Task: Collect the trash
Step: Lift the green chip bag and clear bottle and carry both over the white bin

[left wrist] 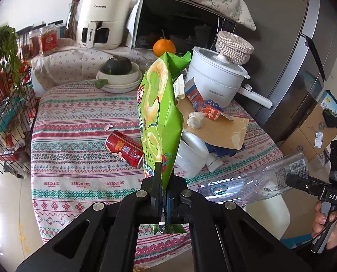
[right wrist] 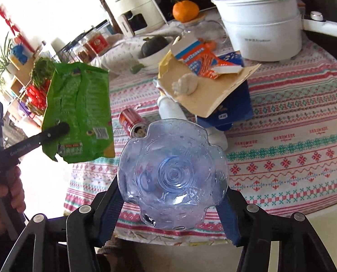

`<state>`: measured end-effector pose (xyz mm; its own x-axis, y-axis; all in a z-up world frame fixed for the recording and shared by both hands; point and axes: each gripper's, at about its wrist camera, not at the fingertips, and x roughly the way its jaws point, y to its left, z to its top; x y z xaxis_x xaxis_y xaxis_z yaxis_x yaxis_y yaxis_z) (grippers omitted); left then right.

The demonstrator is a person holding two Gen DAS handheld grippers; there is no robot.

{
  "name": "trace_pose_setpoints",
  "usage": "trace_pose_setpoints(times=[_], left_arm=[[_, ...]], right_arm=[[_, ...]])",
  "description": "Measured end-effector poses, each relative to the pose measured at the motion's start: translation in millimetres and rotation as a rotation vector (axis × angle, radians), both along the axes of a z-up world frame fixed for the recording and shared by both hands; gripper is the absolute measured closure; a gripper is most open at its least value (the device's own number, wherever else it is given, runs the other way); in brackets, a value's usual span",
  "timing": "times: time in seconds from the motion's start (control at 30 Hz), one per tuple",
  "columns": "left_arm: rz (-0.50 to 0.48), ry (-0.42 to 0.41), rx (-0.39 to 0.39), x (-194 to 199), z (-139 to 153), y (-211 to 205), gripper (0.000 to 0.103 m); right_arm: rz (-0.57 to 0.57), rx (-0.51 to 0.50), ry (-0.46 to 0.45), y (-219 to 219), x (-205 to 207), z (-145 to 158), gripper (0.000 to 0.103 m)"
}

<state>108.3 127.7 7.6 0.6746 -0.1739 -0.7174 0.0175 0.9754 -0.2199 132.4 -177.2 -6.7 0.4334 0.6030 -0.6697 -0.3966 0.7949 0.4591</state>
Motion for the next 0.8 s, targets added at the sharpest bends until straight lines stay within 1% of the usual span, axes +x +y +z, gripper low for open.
trace_pose_setpoints(times=[0.13, 0.33, 0.5, 0.63, 0.7, 0.8], left_arm=[[-0.028, -0.006, 0.0, 1.4, 0.8, -12.8, 0.101], [-0.077, -0.01, -0.001, 2.7, 0.7, -34.5, 0.101], [-0.136, -0.018, -0.03, 6.0, 5.2, -61.2, 0.101], [-0.22, -0.016, -0.055, 7.9, 7.6, -97.4, 0.101], [-0.271, -0.016, -0.066, 8.3, 8.1, -120.0, 0.101], [-0.347, -0.01, -0.075, 6.7, 5.1, -157.2, 0.101]], right_arm=[[-0.056, 0.028, 0.013, -18.3, 0.0, -0.2, 0.039], [-0.11, 0.046, -0.018, -36.7, -2.9, 9.8, 0.039], [-0.159, 0.025, -0.041, -52.5, -6.5, 20.4, 0.039], [-0.214, 0.001, -0.074, -78.1, -14.2, 34.8, 0.039], [-0.246, 0.007, -0.089, -95.5, -20.6, 42.6, 0.039], [-0.301, -0.009, -0.118, -122.2, -33.7, 52.5, 0.039]])
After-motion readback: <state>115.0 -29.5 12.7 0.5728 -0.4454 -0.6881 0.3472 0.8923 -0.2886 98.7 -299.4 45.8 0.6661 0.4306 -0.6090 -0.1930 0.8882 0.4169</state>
